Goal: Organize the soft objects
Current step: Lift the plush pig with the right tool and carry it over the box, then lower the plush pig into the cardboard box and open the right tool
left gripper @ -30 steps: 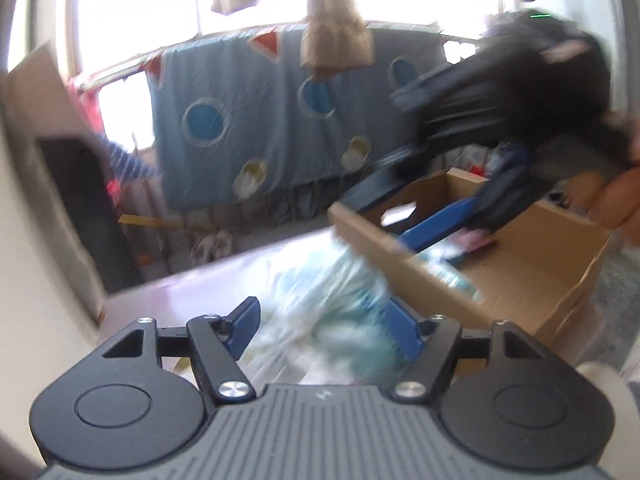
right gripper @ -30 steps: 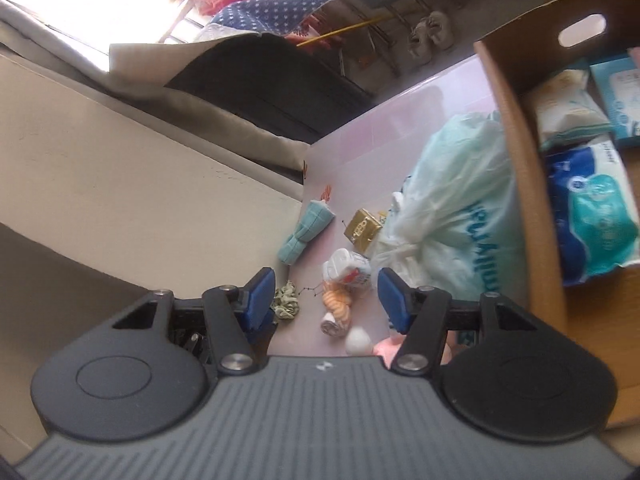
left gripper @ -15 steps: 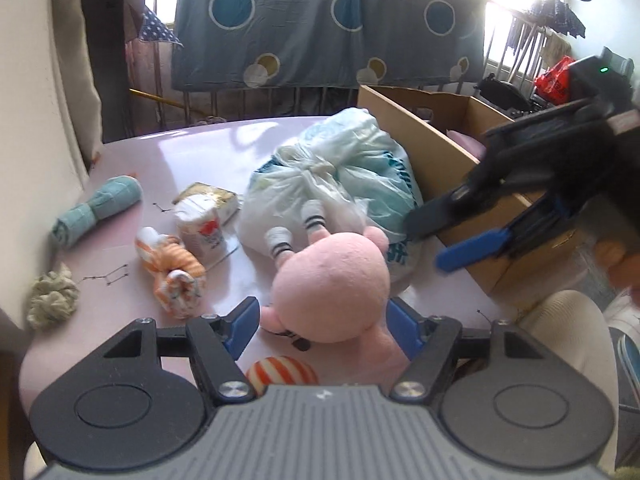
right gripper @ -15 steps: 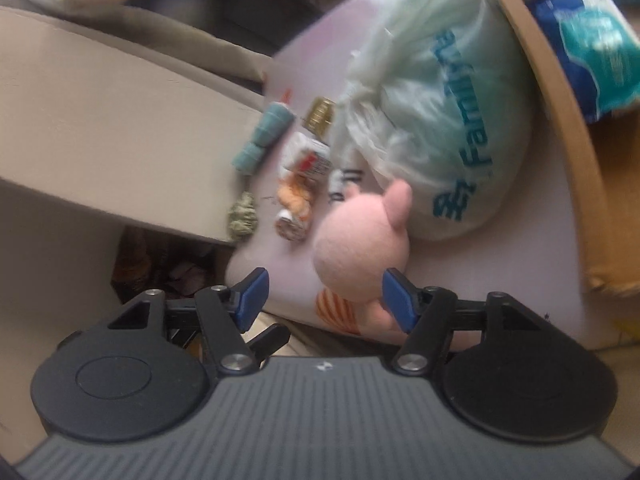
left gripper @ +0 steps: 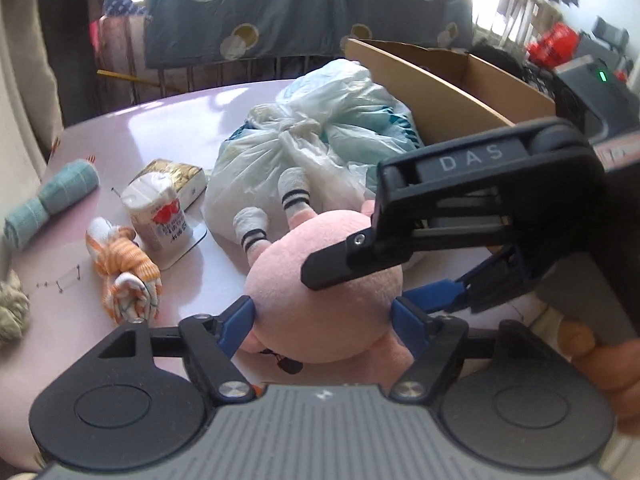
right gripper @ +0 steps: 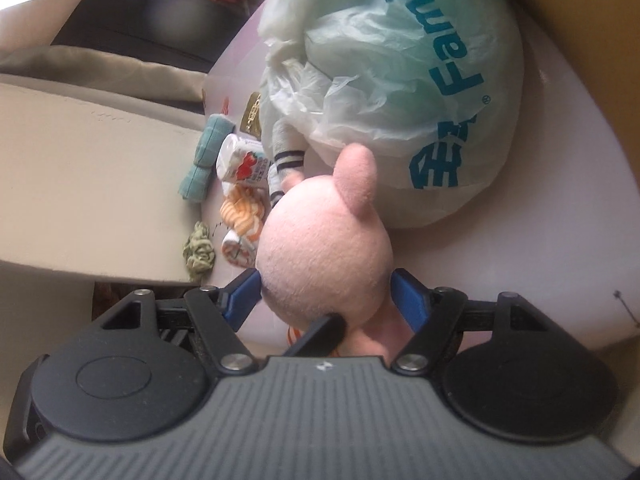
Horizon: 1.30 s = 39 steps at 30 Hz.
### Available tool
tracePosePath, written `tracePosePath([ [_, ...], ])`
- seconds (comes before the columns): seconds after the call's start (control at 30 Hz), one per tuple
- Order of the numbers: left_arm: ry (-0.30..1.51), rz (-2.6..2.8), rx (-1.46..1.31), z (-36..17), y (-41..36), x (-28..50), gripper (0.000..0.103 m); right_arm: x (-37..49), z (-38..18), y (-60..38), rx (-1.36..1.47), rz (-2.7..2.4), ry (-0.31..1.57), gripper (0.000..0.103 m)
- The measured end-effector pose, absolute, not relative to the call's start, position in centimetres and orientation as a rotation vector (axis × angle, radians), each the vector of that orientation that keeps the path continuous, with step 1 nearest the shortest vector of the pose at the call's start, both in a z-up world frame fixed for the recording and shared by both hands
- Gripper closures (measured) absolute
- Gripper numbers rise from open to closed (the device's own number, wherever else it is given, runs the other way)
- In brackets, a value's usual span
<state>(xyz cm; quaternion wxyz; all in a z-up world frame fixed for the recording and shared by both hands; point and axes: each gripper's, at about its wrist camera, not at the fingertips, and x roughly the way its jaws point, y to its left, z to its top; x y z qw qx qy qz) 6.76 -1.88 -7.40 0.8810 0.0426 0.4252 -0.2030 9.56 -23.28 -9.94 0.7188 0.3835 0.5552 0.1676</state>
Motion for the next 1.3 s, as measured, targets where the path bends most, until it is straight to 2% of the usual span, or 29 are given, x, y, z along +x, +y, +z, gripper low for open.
tracePosePath([
  [0.2, 0.867, -0.420, 0.073, -5.6, -1.4, 5.4, 0.030, 8.7, -8.5, -22.3, 0.810, 0.395, 1.190, 0.035],
  [0.43, 0.725, -0.422, 0.099, 0.2, -2.2, 3.2, 0.029, 7.7, -2.2, -22.7, 0.759, 0.479, 1.046, 0.037],
  [0.6, 0.593, -0.524, 0.133, 4.7, -6.9, 3.9, 0.026, 7.7, 2.7, -28.5, 0.784, 0.466, 0.889, 0.039],
  [0.77, 0.529, -0.657, 0.155, 6.6, -14.2, 5.7, 0.023, 7.3, 5.1, -38.0, 0.839, 0.366, 0.788, 0.040],
  [0.97, 0.596, -0.643, 0.177, 4.4, -19.2, 8.5, 0.022, 9.1, 3.4, -47.4, 0.923, 0.241, 0.773, 0.039],
  [1.17, 0.687, -0.544, 0.183, 1.8, -17.2, 10.5, 0.022, 15.2, -2.9, -51.0, 0.999, 0.174, 0.917, 0.039],
  [1.3, 0.716, -0.487, 0.164, 1.1, -14.2, 11.3, 0.022, 19.5, -6.5, -49.6, 0.890, 0.083, 1.003, 0.036],
])
